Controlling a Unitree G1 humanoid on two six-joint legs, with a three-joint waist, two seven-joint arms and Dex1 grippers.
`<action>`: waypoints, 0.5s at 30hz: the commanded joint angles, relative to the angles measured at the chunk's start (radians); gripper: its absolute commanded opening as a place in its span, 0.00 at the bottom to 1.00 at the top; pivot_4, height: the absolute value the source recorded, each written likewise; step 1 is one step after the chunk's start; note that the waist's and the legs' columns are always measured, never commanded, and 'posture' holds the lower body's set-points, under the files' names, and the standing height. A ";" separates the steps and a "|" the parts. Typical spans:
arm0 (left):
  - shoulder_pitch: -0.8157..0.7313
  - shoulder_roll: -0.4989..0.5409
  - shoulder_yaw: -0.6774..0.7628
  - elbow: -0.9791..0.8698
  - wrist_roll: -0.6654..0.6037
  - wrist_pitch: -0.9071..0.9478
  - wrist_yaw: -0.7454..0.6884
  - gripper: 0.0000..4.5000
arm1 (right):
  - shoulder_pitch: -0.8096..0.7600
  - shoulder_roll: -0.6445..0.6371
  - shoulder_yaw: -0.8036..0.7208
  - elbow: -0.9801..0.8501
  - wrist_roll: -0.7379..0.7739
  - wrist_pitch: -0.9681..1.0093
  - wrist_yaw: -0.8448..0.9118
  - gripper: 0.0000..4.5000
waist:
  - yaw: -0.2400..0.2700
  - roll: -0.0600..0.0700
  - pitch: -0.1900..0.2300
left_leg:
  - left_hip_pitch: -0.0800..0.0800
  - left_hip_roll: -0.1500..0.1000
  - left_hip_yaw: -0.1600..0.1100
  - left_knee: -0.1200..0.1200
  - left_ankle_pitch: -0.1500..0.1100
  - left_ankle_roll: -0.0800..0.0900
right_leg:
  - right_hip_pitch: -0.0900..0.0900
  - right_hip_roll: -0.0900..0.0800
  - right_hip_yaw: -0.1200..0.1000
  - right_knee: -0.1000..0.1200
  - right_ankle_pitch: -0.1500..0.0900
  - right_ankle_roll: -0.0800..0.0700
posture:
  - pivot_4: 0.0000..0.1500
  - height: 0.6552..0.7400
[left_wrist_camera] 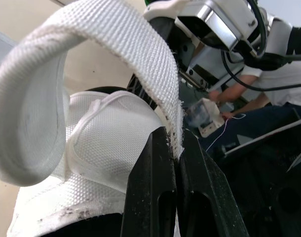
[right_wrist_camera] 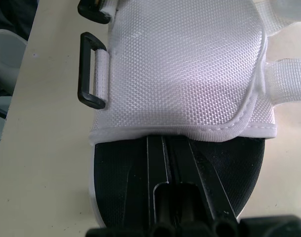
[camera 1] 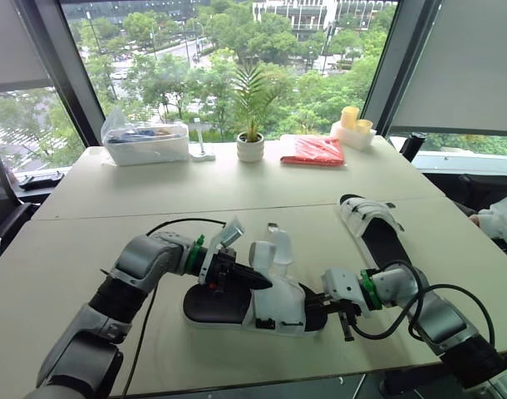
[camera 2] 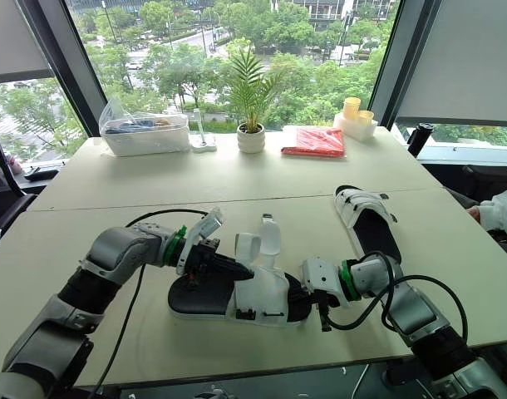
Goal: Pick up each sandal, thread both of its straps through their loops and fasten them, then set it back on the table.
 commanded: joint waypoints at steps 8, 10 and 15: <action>0.030 -0.003 -0.006 -0.099 0.012 -0.054 0.016 0.01 | 0.033 -0.006 0.041 0.028 -0.051 0.031 0.004 0.00 | 0.000 0.000 0.000 | 0.000 0.000 0.000 0.000 0.000 0.000 | 0.000 0.000 0.000 0.000 0.000 0.000 | 1.00 1.00; 0.042 -0.005 -0.012 -0.111 0.029 -0.083 0.030 0.01 | 0.033 -0.005 0.041 0.028 -0.051 0.031 0.004 0.00 | 0.000 0.000 0.000 | 0.000 0.000 0.000 0.000 0.000 0.000 | 0.000 0.000 0.000 0.000 0.000 0.000 | 1.00 1.00; 0.091 0.000 -0.022 -0.163 0.054 -0.128 0.056 0.01 | 0.034 -0.003 0.043 0.028 -0.052 0.030 0.000 0.00 | 0.000 0.000 0.000 | 0.000 0.000 0.000 0.000 0.000 0.000 | 0.000 0.000 0.000 0.000 0.000 0.000 | 1.00 1.00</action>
